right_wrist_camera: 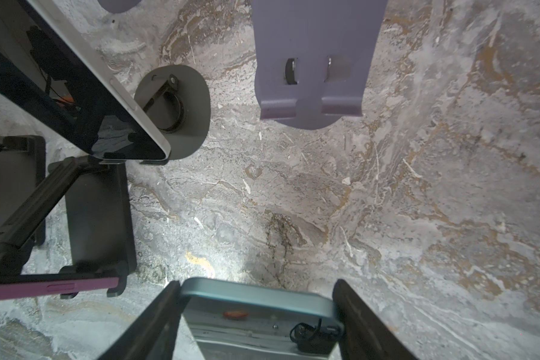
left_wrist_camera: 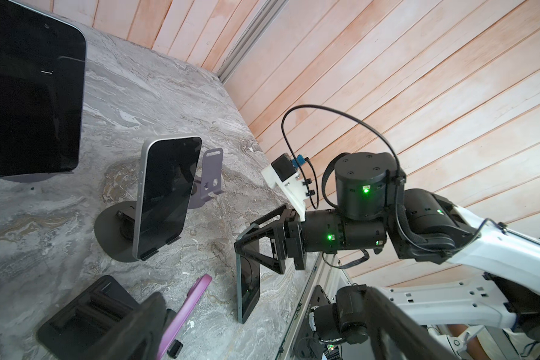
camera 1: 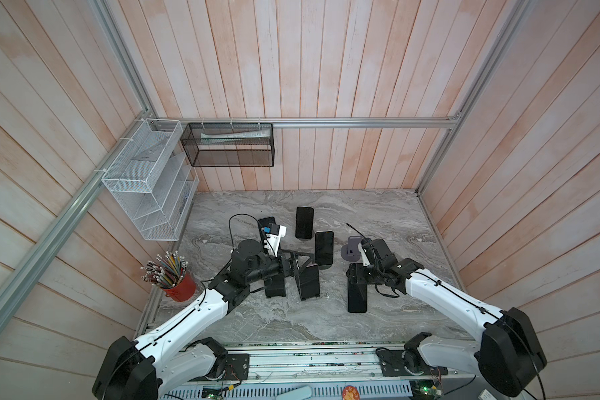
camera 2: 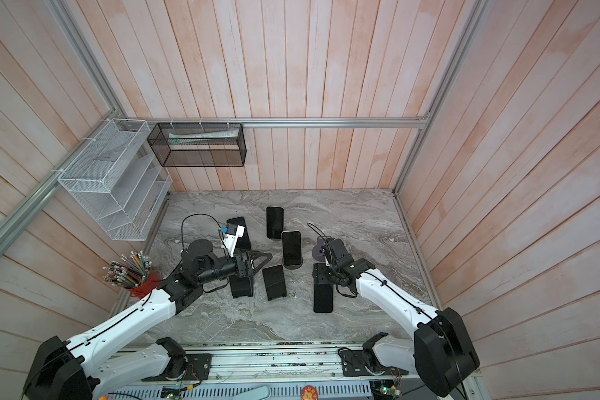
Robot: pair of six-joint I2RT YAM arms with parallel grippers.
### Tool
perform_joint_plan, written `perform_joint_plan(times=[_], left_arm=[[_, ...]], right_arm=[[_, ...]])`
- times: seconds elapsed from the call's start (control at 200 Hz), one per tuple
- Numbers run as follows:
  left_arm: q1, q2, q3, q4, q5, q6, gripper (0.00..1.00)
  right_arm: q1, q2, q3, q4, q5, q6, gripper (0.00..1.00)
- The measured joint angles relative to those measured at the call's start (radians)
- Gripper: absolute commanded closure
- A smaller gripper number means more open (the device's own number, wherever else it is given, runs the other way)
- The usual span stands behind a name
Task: Remove the phone from the phone stand
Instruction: Place the phone at the center of the table.
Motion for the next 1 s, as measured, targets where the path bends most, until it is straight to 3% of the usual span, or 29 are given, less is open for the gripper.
perform_joint_plan(times=[0.3,1.0], left_arm=[[0.001,-0.061,-0.010,-0.024,-0.056,0.005,0.00],[0.017,-0.087,-0.057,-0.025,-0.064,0.005,0.00]], right_arm=[[0.019,0.074,-0.016,0.048,0.034,0.030,0.38],[0.041,0.163,-0.028,0.127,0.105,0.073,0.36]])
